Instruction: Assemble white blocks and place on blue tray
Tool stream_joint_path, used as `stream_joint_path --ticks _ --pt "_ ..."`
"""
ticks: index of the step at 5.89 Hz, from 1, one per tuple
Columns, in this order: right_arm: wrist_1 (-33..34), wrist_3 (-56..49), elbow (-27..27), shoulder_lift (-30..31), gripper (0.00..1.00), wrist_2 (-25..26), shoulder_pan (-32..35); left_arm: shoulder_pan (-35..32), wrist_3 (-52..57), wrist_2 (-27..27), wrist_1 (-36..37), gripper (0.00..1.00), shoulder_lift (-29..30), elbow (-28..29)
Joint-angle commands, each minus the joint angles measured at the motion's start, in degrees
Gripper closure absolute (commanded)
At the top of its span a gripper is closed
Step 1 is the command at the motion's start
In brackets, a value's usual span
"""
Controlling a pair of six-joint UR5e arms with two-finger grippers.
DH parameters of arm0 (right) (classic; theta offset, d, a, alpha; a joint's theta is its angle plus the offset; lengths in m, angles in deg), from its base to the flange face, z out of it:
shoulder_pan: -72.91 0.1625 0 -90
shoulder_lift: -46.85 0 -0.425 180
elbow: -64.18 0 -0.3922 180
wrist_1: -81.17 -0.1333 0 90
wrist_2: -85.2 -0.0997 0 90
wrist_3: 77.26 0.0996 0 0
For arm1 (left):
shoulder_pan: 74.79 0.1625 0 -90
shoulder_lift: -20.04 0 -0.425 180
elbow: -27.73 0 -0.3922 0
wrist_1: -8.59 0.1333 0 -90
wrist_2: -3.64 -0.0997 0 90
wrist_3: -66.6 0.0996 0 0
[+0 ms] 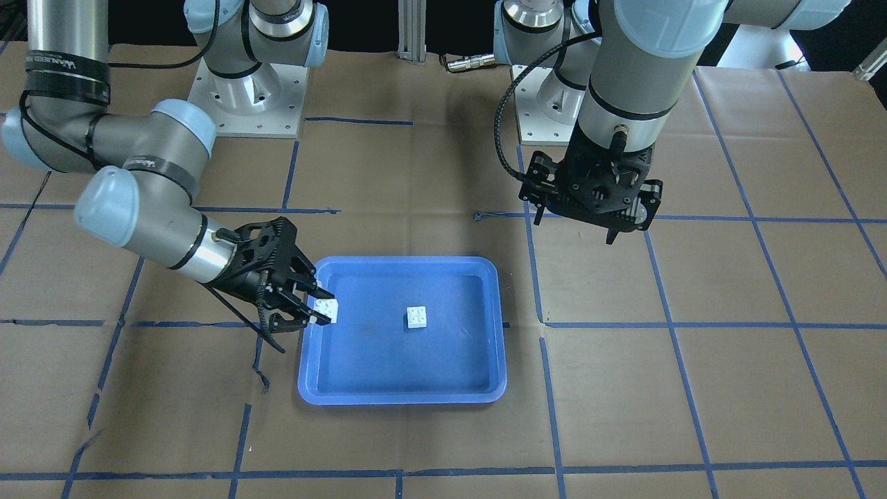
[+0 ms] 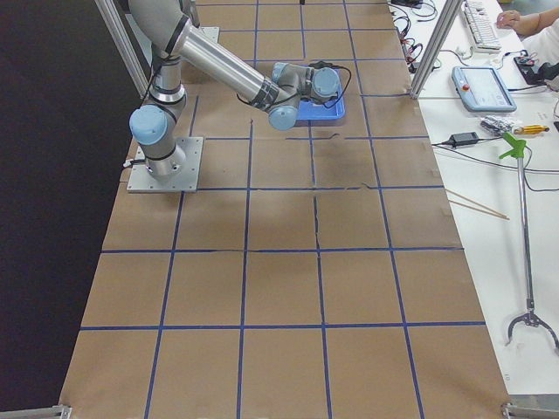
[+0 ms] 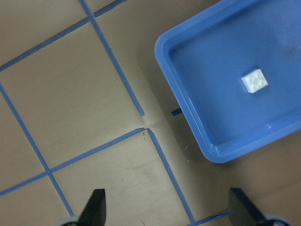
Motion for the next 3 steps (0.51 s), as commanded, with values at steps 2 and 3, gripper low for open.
stream_joint_path --ticks 2,3 --pt "10.77 8.81 0.12 -5.47 0.63 4.56 8.32 1.3 -16.84 -0.01 -3.52 0.01 -0.21 -0.22" --pt "11.39 8.81 0.2 -6.96 0.63 5.43 8.42 1.65 -16.93 1.12 -4.5 0.01 -1.26 -0.39"
